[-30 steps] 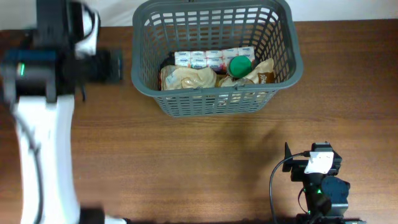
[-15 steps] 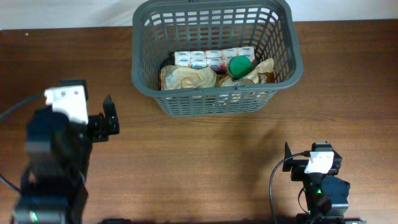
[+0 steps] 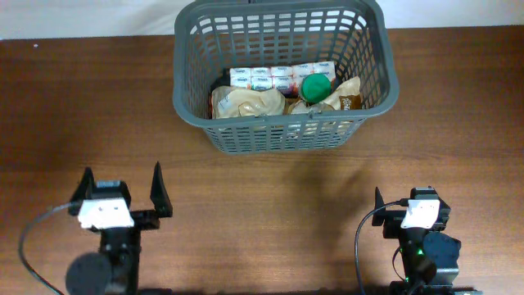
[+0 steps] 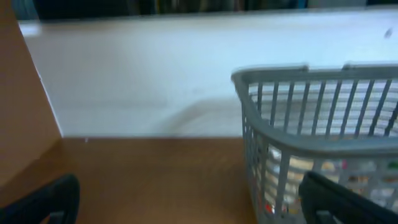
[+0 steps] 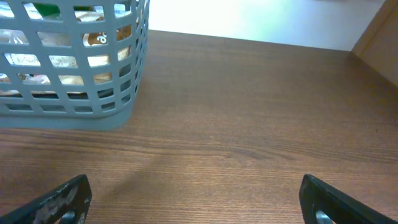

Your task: Pack container

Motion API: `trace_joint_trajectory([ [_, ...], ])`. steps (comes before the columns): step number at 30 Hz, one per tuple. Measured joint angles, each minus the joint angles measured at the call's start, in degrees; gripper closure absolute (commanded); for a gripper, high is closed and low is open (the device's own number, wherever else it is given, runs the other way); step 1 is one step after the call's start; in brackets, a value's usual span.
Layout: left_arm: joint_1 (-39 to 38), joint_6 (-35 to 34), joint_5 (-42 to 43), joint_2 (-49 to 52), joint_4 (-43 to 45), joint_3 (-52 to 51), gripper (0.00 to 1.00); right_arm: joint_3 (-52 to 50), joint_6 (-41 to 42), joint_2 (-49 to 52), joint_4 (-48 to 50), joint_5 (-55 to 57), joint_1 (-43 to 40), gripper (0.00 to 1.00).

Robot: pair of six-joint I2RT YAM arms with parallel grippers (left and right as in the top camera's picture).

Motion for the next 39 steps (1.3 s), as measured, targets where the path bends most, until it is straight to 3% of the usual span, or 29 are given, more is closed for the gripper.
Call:
trace_joint_trajectory([
  [8,-0.5,0.0,0.0,-7.9,15.4,-10.3,0.01,0.0,0.0,0.0,0.0,0.0,0.0,0.01],
  [13,-2.8,0.0,0.0,-9.0,19.8,-15.3,0.01,0.0,0.0,0.0,0.0,0.0,0.0,0.01],
  [25,-4.7,0.0,0.0,-13.7,21.7,-26.9,0.01,0.0,0.0,0.0,0.0,0.0,0.0,0.01],
  [39,-4.7,0.0,0.0,-13.7,18.0,-31.5,0.01,0.0,0.0,0.0,0.0,0.0,0.0,0.01],
])
